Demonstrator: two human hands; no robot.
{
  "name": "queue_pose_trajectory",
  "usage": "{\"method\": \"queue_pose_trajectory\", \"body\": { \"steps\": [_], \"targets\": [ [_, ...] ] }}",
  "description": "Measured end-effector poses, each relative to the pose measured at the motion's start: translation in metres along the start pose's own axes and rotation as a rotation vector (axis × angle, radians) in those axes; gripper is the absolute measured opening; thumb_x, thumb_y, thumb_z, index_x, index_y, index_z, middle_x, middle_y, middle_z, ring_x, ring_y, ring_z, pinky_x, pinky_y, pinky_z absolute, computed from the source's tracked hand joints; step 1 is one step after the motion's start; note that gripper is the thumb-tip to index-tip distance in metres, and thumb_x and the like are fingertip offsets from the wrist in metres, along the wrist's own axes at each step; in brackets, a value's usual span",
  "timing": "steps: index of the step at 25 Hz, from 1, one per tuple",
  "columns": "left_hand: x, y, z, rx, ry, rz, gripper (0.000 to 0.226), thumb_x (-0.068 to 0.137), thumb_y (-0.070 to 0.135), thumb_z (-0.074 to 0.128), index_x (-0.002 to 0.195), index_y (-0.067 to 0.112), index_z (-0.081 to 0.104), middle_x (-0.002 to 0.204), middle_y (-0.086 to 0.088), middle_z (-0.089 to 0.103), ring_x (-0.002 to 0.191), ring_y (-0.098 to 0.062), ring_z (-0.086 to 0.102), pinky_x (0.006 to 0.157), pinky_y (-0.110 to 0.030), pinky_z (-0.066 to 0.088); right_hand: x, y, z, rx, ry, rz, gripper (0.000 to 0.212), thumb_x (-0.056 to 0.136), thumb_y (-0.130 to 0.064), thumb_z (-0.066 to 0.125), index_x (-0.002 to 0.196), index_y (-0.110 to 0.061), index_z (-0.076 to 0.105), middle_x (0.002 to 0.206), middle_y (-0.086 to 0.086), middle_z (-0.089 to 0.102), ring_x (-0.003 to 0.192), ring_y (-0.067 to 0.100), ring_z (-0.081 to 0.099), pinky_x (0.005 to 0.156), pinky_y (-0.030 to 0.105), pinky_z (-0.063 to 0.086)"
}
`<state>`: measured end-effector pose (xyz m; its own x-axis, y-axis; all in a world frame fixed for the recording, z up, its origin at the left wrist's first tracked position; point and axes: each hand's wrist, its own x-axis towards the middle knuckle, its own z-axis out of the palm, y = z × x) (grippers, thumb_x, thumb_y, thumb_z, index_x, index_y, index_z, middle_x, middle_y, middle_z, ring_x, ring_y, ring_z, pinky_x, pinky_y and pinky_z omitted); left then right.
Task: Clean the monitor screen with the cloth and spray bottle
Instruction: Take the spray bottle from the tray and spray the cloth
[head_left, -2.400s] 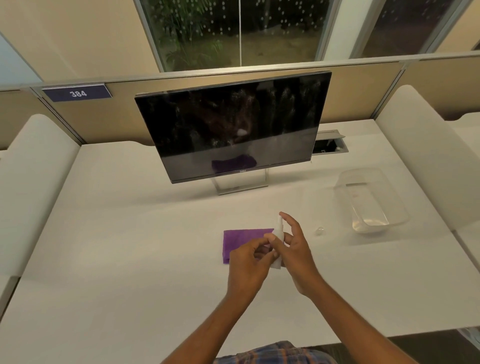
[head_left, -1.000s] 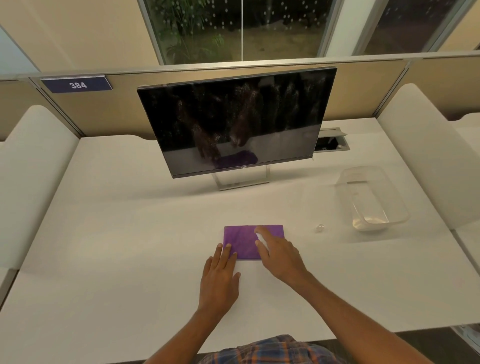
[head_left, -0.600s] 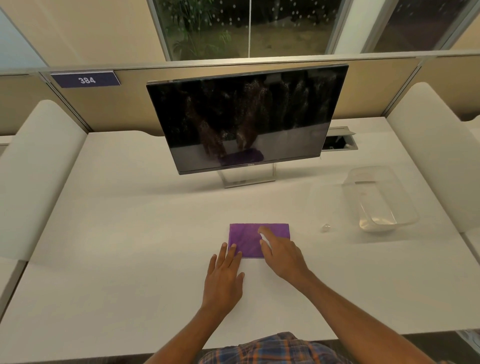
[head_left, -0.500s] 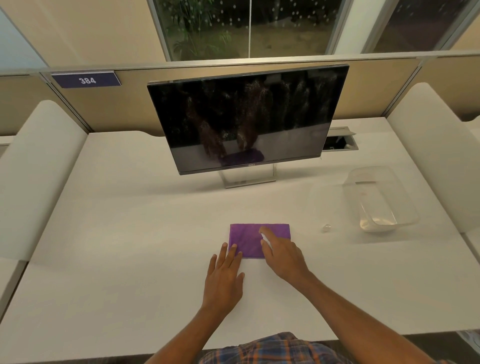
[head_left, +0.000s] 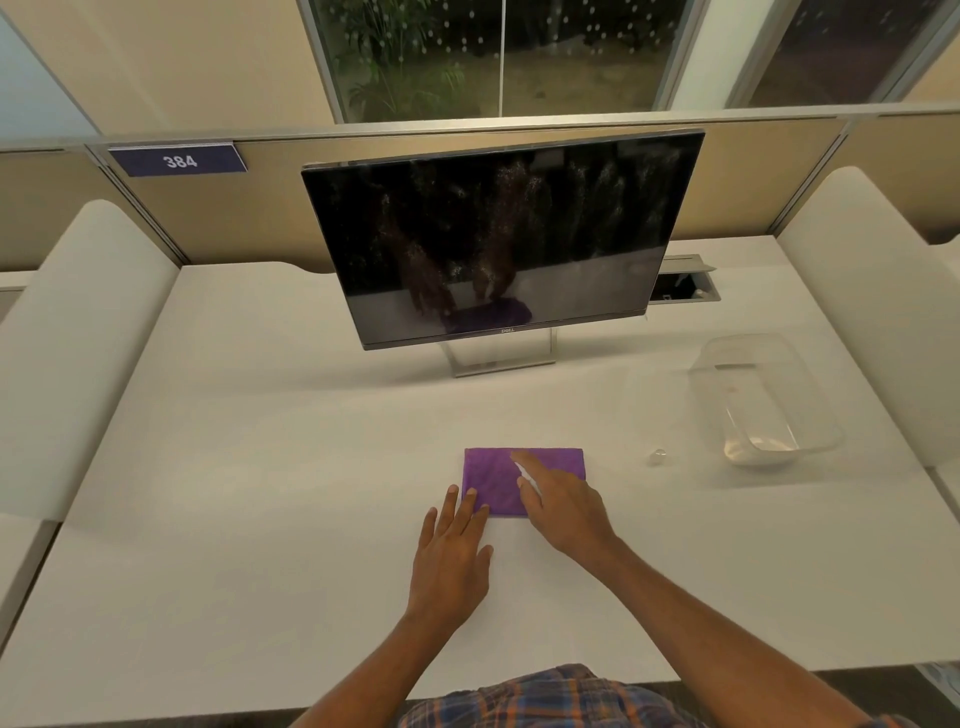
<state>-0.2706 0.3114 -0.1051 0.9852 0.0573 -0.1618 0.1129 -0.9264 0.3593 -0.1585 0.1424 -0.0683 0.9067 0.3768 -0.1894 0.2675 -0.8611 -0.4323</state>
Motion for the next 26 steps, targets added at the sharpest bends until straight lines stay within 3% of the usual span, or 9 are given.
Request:
{"method": "queue_pose_trajectory", "body": {
  "steps": [3, 7, 11, 17, 20, 22, 26],
  "targets": [
    [0.0, -0.002, 0.0, -0.001, 0.001, 0.007, 0.062, 0.106, 0.039, 0.057, 0.164, 0.024, 0.038, 0.174, 0.001, 0.024, 0.164, -0.023, 0.012, 0.13, -0.043, 0.006, 0.0, -0.001, 0.001, -0.029, 0.04, -0.008, 0.041, 0.113, -0.039, 0.039, 0.152, -0.031, 0.048, 0.102, -0.002, 0.079, 0.09, 0.018, 0.074, 0.066, 0.026, 0.042],
    [0.0, -0.004, -0.001, -0.002, 0.005, 0.007, 0.061, 0.105, 0.039, 0.059, 0.162, 0.024, 0.041, 0.173, 0.0, 0.028, 0.164, -0.024, 0.015, 0.13, -0.044, 0.011, 0.001, -0.002, 0.003, -0.014, 0.028, -0.001, 0.045, 0.115, -0.039, 0.036, 0.158, -0.03, 0.044, 0.105, -0.001, 0.078, 0.089, 0.015, 0.072, 0.068, 0.025, 0.051],
    [-0.001, -0.005, -0.001, -0.006, -0.008, 0.012, 0.061, 0.107, 0.039, 0.055, 0.164, 0.025, 0.037, 0.175, 0.002, 0.022, 0.165, -0.023, 0.009, 0.131, -0.042, 0.006, -0.001, 0.0, 0.0, 0.004, 0.049, 0.012, 0.041, 0.114, -0.037, 0.039, 0.153, -0.029, 0.048, 0.099, 0.0, 0.077, 0.085, 0.018, 0.072, 0.065, 0.026, 0.041],
    [-0.001, -0.005, -0.001, -0.012, -0.002, 0.02, 0.062, 0.108, 0.04, 0.052, 0.165, 0.024, 0.034, 0.175, 0.003, 0.019, 0.165, -0.022, 0.007, 0.131, -0.041, 0.005, -0.009, 0.007, -0.003, -0.019, 0.081, 0.017, 0.048, 0.114, -0.044, 0.034, 0.161, -0.035, 0.038, 0.12, -0.002, 0.074, 0.096, 0.018, 0.073, 0.071, 0.026, 0.05],
    [0.0, -0.006, 0.0, -0.006, -0.011, 0.018, 0.063, 0.109, 0.042, 0.049, 0.167, 0.026, 0.03, 0.176, 0.004, 0.015, 0.165, -0.02, 0.004, 0.131, -0.039, 0.001, -0.012, 0.013, -0.007, 0.068, 0.05, 0.013, 0.05, 0.114, -0.045, 0.036, 0.163, -0.036, 0.035, 0.145, -0.004, 0.065, 0.117, 0.019, 0.071, 0.09, 0.033, 0.059],
    [0.0, -0.006, 0.0, -0.002, -0.017, 0.019, 0.062, 0.11, 0.043, 0.048, 0.167, 0.026, 0.029, 0.177, 0.004, 0.013, 0.165, -0.02, 0.002, 0.131, -0.039, 0.0, -0.014, 0.016, -0.009, 0.158, 0.025, 0.029, 0.051, 0.113, -0.046, 0.041, 0.162, -0.034, 0.037, 0.158, -0.005, 0.056, 0.134, 0.021, 0.063, 0.107, 0.038, 0.054],
    [0.0, -0.006, -0.001, -0.001, -0.025, 0.023, 0.063, 0.11, 0.042, 0.047, 0.167, 0.026, 0.027, 0.177, 0.004, 0.012, 0.165, -0.019, 0.0, 0.131, -0.038, -0.001, -0.019, 0.018, -0.013, 0.282, -0.014, 0.035, 0.052, 0.111, -0.045, 0.048, 0.161, -0.033, 0.04, 0.161, -0.007, 0.053, 0.142, 0.02, 0.058, 0.116, 0.037, 0.048]
  ]
}}
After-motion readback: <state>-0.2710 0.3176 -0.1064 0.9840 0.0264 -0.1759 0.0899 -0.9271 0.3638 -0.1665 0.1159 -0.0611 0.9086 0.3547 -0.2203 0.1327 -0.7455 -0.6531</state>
